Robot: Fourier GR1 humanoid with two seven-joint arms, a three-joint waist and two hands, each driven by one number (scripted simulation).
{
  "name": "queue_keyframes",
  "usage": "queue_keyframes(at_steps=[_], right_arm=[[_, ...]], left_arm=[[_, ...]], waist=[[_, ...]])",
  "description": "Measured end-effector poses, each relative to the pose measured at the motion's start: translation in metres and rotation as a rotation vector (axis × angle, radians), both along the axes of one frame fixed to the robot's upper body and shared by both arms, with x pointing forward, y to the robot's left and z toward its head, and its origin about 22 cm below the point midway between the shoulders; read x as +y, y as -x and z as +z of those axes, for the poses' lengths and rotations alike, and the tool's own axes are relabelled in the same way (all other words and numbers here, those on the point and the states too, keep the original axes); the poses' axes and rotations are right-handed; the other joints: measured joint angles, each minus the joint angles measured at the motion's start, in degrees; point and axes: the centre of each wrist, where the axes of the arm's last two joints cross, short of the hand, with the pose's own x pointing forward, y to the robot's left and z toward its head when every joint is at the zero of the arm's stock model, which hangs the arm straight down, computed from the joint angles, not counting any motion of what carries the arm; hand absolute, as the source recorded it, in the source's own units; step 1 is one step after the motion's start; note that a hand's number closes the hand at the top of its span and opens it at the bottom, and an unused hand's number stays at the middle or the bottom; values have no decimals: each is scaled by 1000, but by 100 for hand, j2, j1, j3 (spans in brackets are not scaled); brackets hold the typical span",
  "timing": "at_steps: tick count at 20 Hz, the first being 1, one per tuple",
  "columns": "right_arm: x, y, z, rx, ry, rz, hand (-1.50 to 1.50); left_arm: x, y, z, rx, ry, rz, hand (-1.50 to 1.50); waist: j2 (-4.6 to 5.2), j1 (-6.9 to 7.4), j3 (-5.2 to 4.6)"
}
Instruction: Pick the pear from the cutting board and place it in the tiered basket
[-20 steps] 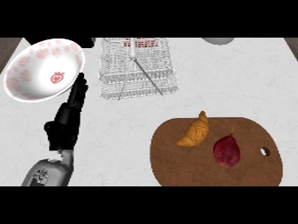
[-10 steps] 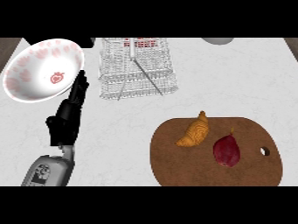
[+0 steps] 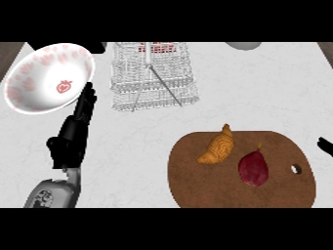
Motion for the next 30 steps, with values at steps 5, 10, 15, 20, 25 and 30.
queue_keyframes(at_steps=[5,10,15,20,25,30], right_arm=[[0,-9,-10,-8,25,-53,-150],[-7,-16,-27,21,28,-97,-150],[-12,-16,-43,51,6,-97,-150],[-12,-18,-54,53,-14,-83,-150],[-5,-20,-61,40,-36,-60,-150],[2,-37,-62,48,-49,-44,-150]], left_arm=[[4,5,0,1,2,-2,0],[1,4,3,1,2,-2,0],[-4,-2,-3,0,-4,-3,0],[-1,7,4,2,-3,-1,0],[0,8,3,-2,1,1,0],[-3,7,2,1,1,5,0]], waist=[[0,8,0],[1,6,-1],[4,-5,0],[1,5,-1],[1,3,0],[3,10,-1]])
